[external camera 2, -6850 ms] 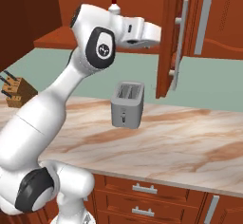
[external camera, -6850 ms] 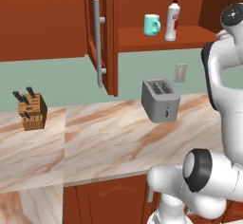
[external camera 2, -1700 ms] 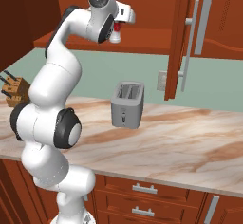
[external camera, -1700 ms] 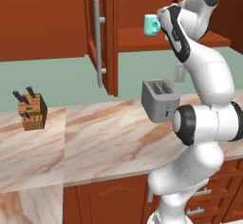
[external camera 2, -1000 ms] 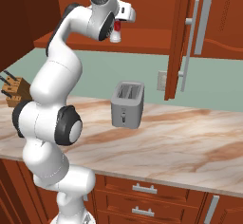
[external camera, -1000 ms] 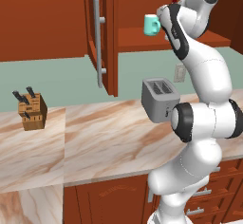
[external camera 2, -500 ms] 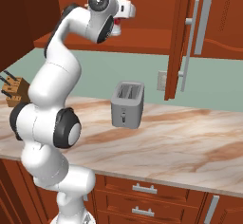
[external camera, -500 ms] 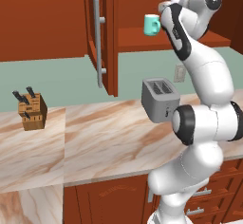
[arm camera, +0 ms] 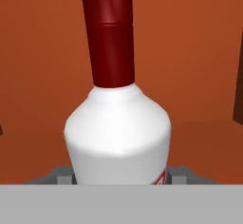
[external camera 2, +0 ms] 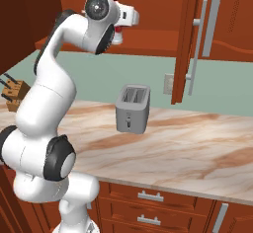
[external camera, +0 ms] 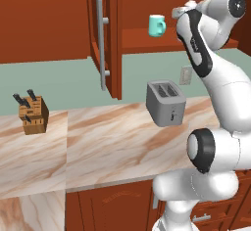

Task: Open the cabinet directly in front. Then move the liquor and the mug to the dining counter with the jar on it.

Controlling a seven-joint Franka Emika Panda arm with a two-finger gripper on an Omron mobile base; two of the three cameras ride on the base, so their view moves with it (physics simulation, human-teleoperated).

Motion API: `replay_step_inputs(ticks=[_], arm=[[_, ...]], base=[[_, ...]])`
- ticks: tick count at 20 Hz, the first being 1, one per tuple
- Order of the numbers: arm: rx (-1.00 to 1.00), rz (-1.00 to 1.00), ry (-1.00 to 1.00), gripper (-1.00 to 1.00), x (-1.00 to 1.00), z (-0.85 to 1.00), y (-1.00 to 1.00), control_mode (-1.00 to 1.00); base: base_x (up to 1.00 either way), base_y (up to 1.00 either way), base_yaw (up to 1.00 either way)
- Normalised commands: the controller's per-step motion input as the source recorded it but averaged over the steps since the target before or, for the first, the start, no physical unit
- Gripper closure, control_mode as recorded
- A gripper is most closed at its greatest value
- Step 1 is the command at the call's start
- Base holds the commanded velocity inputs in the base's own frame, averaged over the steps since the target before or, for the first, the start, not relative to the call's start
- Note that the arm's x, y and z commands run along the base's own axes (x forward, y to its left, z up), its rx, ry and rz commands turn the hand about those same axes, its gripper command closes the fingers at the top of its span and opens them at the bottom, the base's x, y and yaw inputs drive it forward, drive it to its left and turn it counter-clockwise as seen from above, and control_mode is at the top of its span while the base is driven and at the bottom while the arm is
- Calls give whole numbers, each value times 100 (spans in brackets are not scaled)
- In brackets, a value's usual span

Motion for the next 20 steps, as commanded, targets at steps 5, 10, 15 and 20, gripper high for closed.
replay_step_inputs(ticks=[5,10,15,20], arm=[[0,0,0,100,-100,-44,0,-100],[0,0,10,100,-100,-93,2,-100],[0,0,6,100,-100,-86,-1,-100],[0,0,-28,100,-89,-11,-14,-100]], base=[[0,0,0],[0,0,0],[0,0,0],[0,0,0]])
